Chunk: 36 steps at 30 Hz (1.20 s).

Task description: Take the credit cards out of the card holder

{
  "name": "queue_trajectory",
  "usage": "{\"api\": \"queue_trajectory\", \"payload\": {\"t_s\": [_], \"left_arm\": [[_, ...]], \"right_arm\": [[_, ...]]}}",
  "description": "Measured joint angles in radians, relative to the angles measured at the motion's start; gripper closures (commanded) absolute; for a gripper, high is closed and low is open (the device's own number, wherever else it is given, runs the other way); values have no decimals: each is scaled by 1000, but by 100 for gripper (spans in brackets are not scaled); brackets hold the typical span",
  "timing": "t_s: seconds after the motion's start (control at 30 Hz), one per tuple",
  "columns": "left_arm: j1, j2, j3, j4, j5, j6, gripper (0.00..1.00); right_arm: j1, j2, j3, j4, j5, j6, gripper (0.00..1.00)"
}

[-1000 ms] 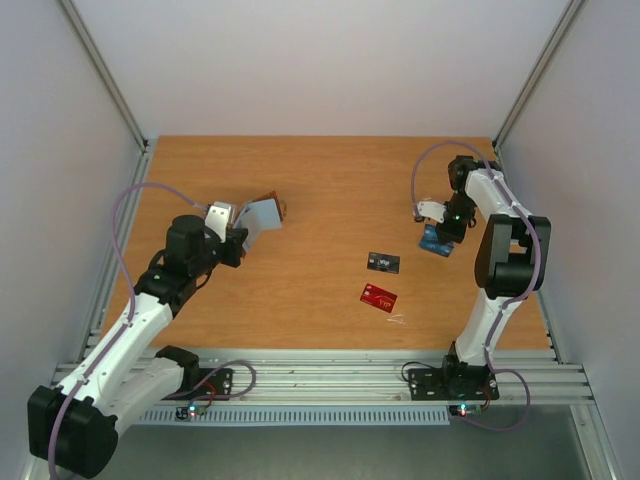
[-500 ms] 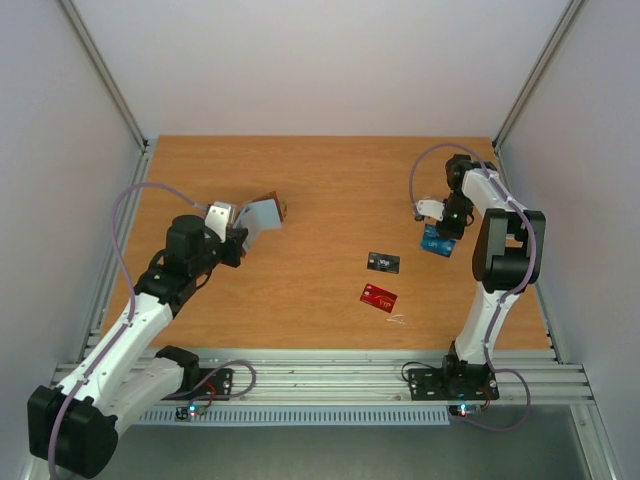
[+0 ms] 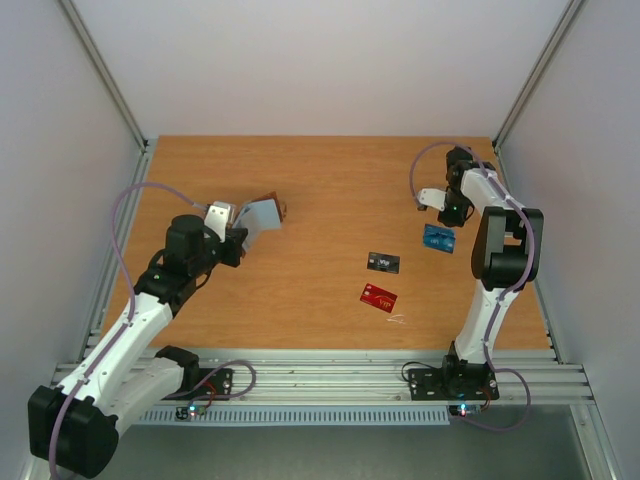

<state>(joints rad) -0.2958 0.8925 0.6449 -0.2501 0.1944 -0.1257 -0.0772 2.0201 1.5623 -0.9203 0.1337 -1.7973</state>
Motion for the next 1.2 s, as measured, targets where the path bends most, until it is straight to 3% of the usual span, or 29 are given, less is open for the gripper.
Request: {"api": "queue_trajectory", "payload": {"t_s": [0.17,0.37,0.4,0.47,0.5,0.63,0.77,1.0,1.2], "left_arm": [[0,-2,0,7,42,0,100],[0,-20,0,40,167,-21,100],[0,-25,0,53,200,-28,100],[0,-37,0,86,266,-45,100],[0,-43,0,105,301,-54,100],[0,-57,2,188,415,-92,100],[-4,-64,6,259,511,-130,99],[-28,-83,6,342,612,-163,99],[-39,-103,6,365,628,-177,98]], "right_arm": [[27,-54,0,62,4,122,56],[153,-393,6,133,-211,454,37],[193,-464,12,140,-276,508,30],[281,-592,25,161,-433,615,4],[318,-636,24,171,-502,659,2],[504,-792,-78,282,-745,842,1],[668,-826,-202,386,-824,1000,2],[797,-755,-275,447,-705,1152,3],[881,-733,-299,496,-605,1201,17]]}}
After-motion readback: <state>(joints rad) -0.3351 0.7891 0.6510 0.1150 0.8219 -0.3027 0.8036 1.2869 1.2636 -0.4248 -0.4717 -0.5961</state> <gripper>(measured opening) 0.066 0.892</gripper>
